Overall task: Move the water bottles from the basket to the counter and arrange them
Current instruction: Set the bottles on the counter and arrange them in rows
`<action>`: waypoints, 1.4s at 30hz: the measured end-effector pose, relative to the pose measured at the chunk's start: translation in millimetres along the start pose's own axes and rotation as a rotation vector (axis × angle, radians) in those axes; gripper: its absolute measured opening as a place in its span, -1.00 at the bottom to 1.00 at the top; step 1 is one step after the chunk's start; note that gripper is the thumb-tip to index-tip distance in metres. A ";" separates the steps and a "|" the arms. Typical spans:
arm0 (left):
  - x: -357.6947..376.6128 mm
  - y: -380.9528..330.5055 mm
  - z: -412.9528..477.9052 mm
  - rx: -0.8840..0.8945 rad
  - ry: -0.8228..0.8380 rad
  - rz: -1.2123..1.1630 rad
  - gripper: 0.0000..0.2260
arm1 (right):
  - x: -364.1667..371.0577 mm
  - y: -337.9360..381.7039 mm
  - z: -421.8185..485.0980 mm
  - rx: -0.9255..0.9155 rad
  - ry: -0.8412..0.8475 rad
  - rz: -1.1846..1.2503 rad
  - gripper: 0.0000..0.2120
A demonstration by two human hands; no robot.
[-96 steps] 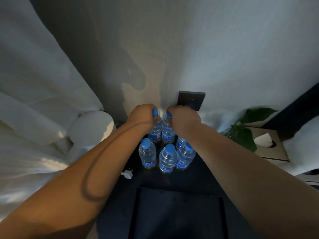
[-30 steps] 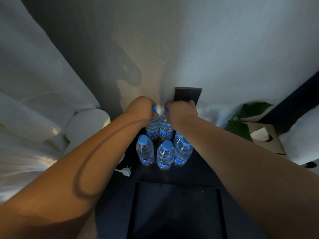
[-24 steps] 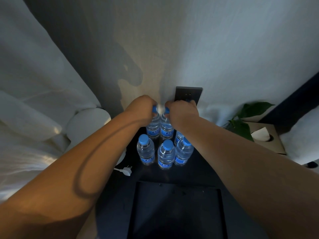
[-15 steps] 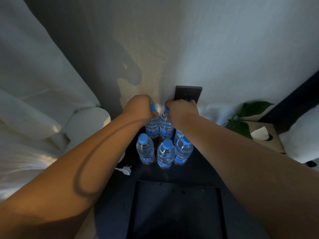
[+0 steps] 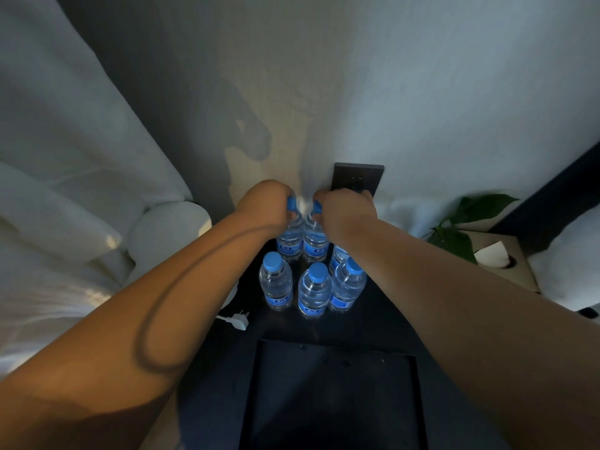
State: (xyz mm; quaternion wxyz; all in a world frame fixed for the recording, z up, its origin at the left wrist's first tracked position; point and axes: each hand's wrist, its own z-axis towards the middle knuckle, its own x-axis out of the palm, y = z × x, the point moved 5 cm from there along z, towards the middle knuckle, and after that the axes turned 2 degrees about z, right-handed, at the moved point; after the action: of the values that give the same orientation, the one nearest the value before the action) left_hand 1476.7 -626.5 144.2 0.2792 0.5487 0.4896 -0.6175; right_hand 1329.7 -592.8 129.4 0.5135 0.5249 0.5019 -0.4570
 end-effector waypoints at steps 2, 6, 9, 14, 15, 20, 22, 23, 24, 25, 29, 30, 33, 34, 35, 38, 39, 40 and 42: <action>1.1 0.9 -0.6 0.006 -0.009 0.010 -0.83 | 0.7 -0.3 1.3 0.004 0.006 0.005 -0.86; 1.8 1.0 -0.6 0.028 -0.013 0.017 -0.82 | 1.9 -0.8 3.1 0.018 0.003 0.002 -0.89; 1.0 1.2 0.3 0.019 -0.008 0.037 -0.78 | -0.1 1.2 3.8 0.019 0.008 0.022 -0.88; 2.1 -0.7 -0.8 -0.035 0.031 0.024 -0.82 | -2.6 1.4 6.4 0.060 0.040 0.054 -0.78; 2.6 -1.2 -0.6 -0.046 0.042 0.019 -0.83 | -2.6 1.2 6.5 0.063 0.046 0.057 -0.77; 0.4 -0.9 -1.7 -0.051 0.064 0.023 -0.87 | -3.8 3.1 6.1 0.061 0.055 0.024 -0.77; 0.3 -1.6 -1.5 -0.066 0.079 0.030 -0.85 | -5.8 4.0 3.9 0.032 0.054 0.005 -0.77; 0.7 -1.8 -1.2 -0.077 0.095 0.032 -0.83 | -6.5 4.5 2.4 0.005 0.048 0.003 -0.77; 1.4 -1.8 -0.6 -0.084 0.108 0.030 -0.81 | -7.0 4.6 0.6 -0.027 0.038 0.007 -0.77; 1.8 -1.9 -0.1 -0.086 0.113 0.029 -0.80 | -7.4 4.6 -1.5 -0.057 0.031 0.011 -0.75; 2.1 -1.7 -0.6 -0.071 0.087 0.043 -0.83 | -8.3 2.3 -5.1 -0.084 0.025 0.014 -0.74; 1.9 -1.6 -1.1 -0.069 0.085 0.044 -0.84 | -8.5 2.4 -4.7 -0.081 0.030 0.016 -0.75; 0.6 -1.9 -1.4 -0.067 0.078 0.042 -0.86 | -7.5 3.2 -3.3 -0.066 0.038 0.020 -0.78; 0.0 -1.7 -1.8 -0.070 0.074 0.044 -0.85 | -7.1 3.2 -2.6 -0.061 0.033 0.019 -0.80; -0.3 -1.9 -2.5 -0.074 0.070 0.047 -0.85 | -6.8 3.6 -1.8 -0.058 0.028 0.015 -0.82; -0.1 -1.7 -4.5 -0.087 0.051 0.048 -0.85 | -5.9 4.5 -0.4 -0.054 0.021 -0.010 -0.81; 0.4 -1.7 -4.7 -0.091 0.049 0.047 -0.84 | -5.9 4.6 -0.2 -0.052 0.016 -0.023 -0.77; 1.2 -1.5 -4.8 -0.094 0.049 0.045 -0.83 | -6.2 4.3 0.0 -0.047 0.008 -0.034 -0.73; 2.5 -1.3 -4.4 -0.103 0.049 0.035 -0.82 | -6.8 3.8 0.0 -0.031 -0.005 -0.046 -0.67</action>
State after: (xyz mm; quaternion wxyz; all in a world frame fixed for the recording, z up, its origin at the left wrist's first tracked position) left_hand 1476.7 -621.5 142.6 0.3056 0.5573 0.5176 -0.5728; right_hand 1333.0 -593.1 136.5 0.5120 0.5041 0.5197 -0.4622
